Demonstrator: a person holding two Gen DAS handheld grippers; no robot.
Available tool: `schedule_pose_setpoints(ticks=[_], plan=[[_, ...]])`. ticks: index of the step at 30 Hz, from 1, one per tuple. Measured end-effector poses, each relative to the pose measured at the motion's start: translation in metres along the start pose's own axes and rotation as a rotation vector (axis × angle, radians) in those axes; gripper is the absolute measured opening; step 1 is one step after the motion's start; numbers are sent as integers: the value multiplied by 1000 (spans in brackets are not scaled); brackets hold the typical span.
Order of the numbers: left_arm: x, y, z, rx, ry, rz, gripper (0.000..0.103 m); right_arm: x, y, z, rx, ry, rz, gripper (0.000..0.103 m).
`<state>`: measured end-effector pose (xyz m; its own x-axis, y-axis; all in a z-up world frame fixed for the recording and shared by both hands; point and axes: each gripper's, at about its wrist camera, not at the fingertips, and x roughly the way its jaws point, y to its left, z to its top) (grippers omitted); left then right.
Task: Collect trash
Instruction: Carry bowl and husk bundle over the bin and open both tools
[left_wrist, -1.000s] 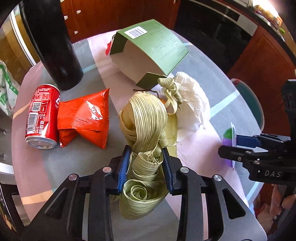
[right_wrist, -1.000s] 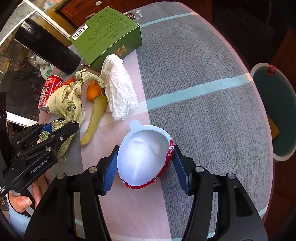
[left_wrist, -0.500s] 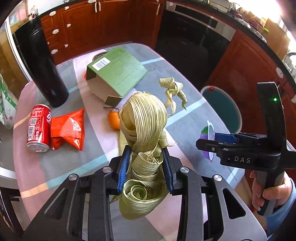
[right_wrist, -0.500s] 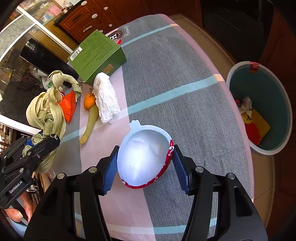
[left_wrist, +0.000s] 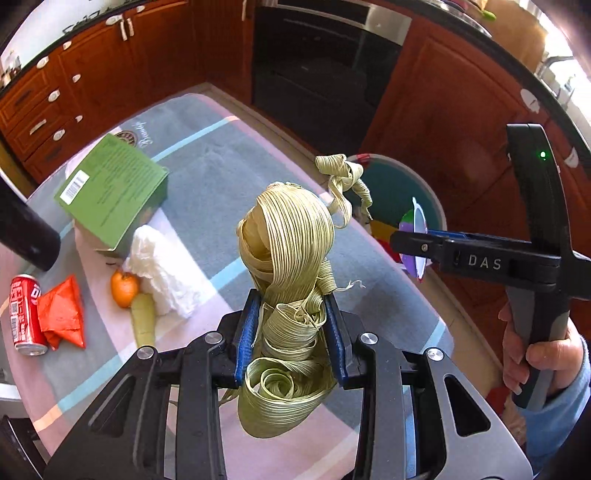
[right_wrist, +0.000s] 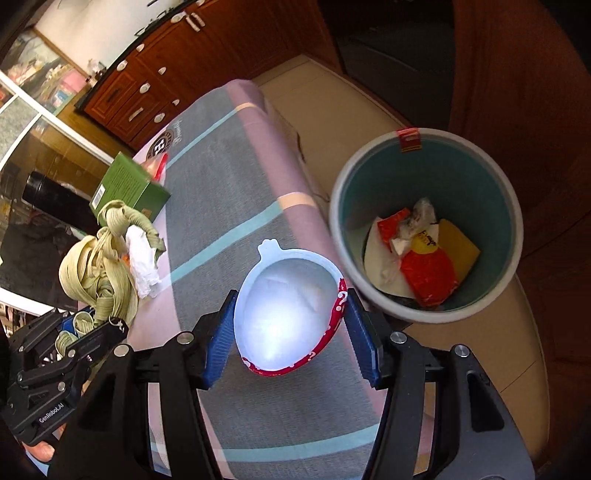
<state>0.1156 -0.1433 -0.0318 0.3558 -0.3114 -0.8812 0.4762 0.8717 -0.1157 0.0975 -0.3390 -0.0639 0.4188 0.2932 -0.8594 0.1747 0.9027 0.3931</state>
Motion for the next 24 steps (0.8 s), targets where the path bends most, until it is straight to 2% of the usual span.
schedule_pose_setpoints(ticks=[11, 17, 24], plan=[[52, -72, 48, 130, 76, -74, 34, -16, -95, 24, 165, -60, -61, 54], [94, -106, 64, 160, 142, -116, 35, -10, -122, 27, 219, -47, -73, 54], [128, -131, 83, 177, 178, -135, 39, -14, -145, 31, 253, -51, -112, 54]])
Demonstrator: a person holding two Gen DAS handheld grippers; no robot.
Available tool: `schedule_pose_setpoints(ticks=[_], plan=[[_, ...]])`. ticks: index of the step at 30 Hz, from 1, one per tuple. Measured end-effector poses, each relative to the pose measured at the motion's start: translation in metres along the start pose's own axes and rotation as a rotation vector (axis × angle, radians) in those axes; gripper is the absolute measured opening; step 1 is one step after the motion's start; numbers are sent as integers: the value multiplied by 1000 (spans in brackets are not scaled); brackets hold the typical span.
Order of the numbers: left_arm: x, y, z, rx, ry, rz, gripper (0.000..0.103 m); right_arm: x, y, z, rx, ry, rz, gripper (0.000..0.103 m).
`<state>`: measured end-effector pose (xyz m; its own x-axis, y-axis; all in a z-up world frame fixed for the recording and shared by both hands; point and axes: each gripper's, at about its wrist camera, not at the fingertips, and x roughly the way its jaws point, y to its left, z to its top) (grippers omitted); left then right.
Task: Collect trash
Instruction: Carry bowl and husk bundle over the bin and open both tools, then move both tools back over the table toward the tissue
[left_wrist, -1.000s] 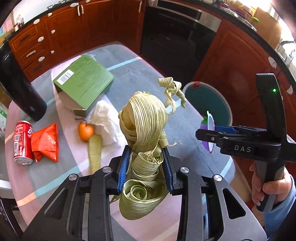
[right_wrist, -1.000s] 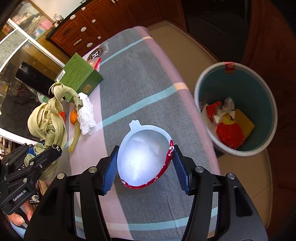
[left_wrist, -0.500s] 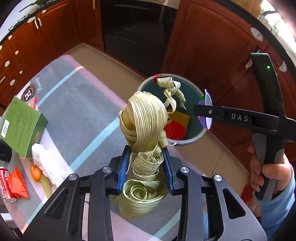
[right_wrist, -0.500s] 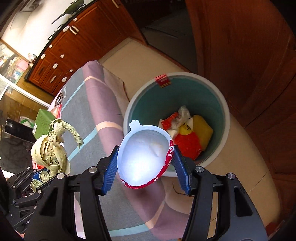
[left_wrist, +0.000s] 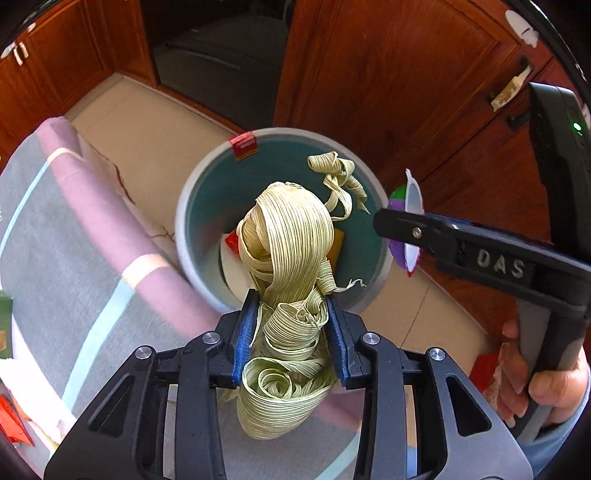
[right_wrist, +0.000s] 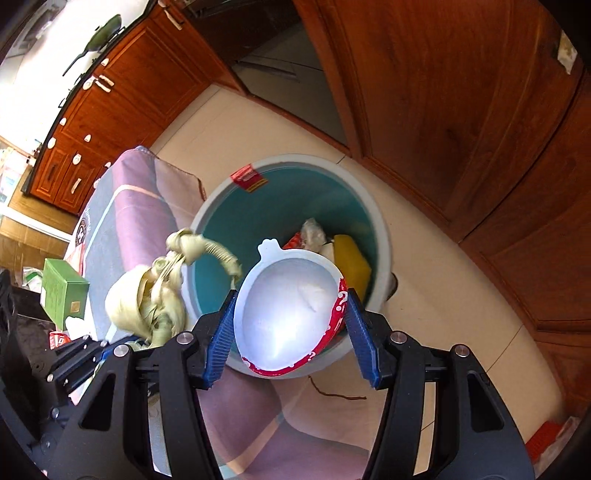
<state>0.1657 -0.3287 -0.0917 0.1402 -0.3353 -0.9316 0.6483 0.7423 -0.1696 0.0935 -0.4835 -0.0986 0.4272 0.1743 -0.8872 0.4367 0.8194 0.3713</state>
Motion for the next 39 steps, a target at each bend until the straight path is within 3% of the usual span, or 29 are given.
schedule_pose_setpoints(ticks=[2, 5, 16, 19, 21, 22, 23, 30, 39], plan=[[7, -1, 7, 6, 4, -7, 43, 0, -6, 2, 7, -1, -10, 54], [9, -12, 9, 15, -10, 13, 62, -1, -14, 4, 20, -1, -21, 54], [19, 2, 6, -12, 18, 35, 68, 17, -13, 5, 8, 41, -17, 55], [12, 4, 0, -13, 10, 44, 81, 24, -6, 3, -8, 62, -13, 55], [7, 5, -5, -9, 0, 50, 87, 28, 0, 2, -15, 86, 2, 67], [6, 7, -7, -10, -3, 54, 90, 29, 2, 2, -14, 90, 5, 78], [3, 7, -10, -12, -10, 58, 94, 30, 5, 2, -16, 87, 2, 79], [-10, 18, -21, -40, -28, 55, 94, 30, 20, -3, -26, 117, -25, 86], [-38, 37, -43, -84, -61, 46, 94, 18, 40, -18, -42, 113, -48, 86]])
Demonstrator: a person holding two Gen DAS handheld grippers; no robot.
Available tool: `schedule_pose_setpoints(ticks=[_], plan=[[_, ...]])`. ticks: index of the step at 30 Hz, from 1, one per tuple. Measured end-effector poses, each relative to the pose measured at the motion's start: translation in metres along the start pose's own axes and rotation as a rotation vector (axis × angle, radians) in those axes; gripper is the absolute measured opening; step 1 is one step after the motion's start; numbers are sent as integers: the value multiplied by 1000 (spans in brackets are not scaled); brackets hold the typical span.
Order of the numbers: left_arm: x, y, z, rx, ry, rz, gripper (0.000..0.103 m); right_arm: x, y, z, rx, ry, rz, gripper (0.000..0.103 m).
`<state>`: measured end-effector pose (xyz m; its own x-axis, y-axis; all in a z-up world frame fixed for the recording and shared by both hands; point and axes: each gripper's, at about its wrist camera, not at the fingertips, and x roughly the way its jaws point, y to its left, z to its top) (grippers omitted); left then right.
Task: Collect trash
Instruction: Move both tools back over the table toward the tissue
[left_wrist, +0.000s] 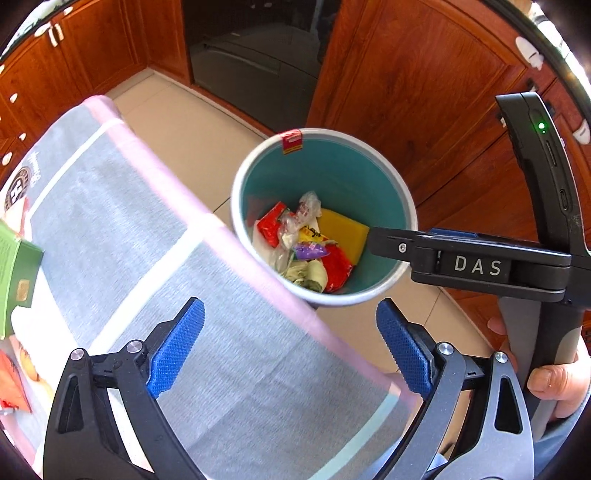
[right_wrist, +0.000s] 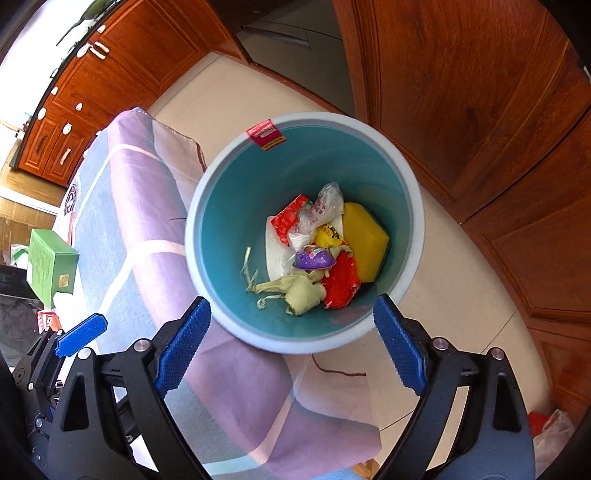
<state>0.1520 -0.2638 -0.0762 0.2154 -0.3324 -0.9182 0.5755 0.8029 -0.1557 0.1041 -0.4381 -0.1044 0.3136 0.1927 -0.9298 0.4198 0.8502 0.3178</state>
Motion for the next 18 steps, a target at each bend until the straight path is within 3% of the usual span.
schedule_pose_setpoints(ticks=[7, 18], plan=[[-29, 29, -30, -56, -47, 23, 94, -11, 40, -20, -60, -7, 6, 86], [-75, 117, -92, -242, -110, 61, 94, -10, 140, -51, -226, 11, 22, 86]])
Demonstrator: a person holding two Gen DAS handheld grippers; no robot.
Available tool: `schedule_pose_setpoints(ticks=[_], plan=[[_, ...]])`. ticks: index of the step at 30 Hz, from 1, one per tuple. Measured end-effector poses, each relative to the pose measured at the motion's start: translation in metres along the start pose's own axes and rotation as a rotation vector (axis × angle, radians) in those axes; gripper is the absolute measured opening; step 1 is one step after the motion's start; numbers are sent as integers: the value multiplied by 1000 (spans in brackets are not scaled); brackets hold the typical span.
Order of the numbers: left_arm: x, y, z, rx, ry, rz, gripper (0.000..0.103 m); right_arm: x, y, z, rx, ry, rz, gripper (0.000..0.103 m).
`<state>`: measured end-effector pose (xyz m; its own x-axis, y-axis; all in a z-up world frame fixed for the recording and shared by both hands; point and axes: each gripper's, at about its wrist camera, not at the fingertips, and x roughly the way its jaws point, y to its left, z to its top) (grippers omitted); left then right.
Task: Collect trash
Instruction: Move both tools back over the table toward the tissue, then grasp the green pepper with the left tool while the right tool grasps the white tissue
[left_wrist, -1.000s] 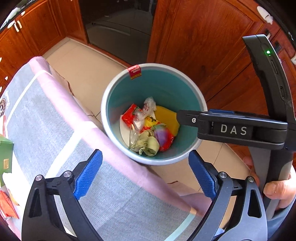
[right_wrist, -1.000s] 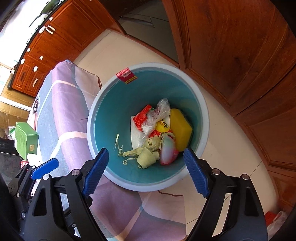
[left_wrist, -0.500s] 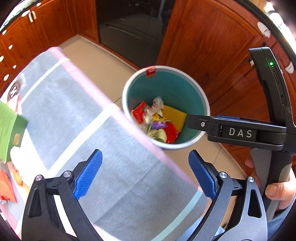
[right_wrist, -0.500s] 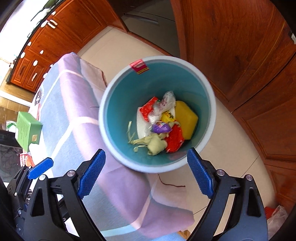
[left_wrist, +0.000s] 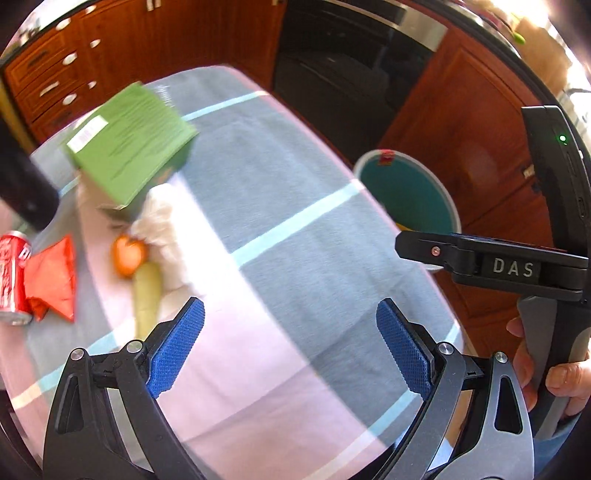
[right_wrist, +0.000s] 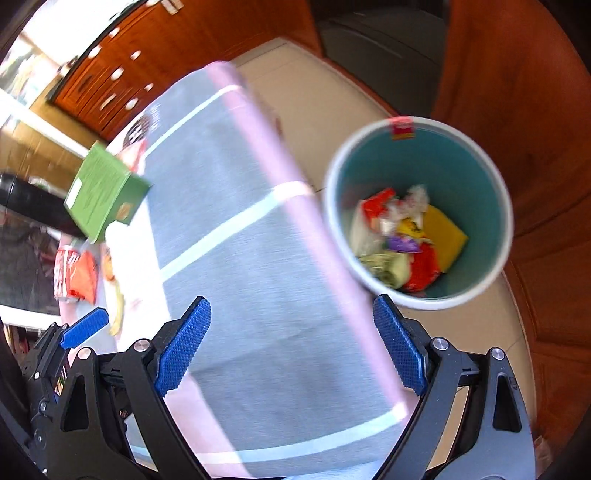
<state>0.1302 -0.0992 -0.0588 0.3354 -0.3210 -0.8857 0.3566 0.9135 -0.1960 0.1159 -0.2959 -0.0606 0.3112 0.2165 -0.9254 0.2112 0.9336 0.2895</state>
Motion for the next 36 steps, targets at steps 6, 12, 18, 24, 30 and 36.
schedule_pose_setpoints(ticks=[6, 12, 18, 24, 30, 36], plan=[[-13, 64, -21, -121, -20, 16, 94, 11, 60, -5, -112, 23, -1, 86], [-15, 113, -36, -202, -16, 14, 94, 25, 109, -5, -190, 32, 11, 86], [-12, 138, -35, -209, -39, 12, 94, 38, 141, 1, -225, 30, 27, 86], [0, 138, -27, -160, -36, -4, 78, 50, 156, 11, -235, 28, 30, 86], [25, 117, -22, -60, 16, -1, 64, 59, 156, 20, -234, 21, 23, 76], [34, 106, -15, -14, -7, 33, 40, 68, 160, 22, -254, 36, 25, 70]])
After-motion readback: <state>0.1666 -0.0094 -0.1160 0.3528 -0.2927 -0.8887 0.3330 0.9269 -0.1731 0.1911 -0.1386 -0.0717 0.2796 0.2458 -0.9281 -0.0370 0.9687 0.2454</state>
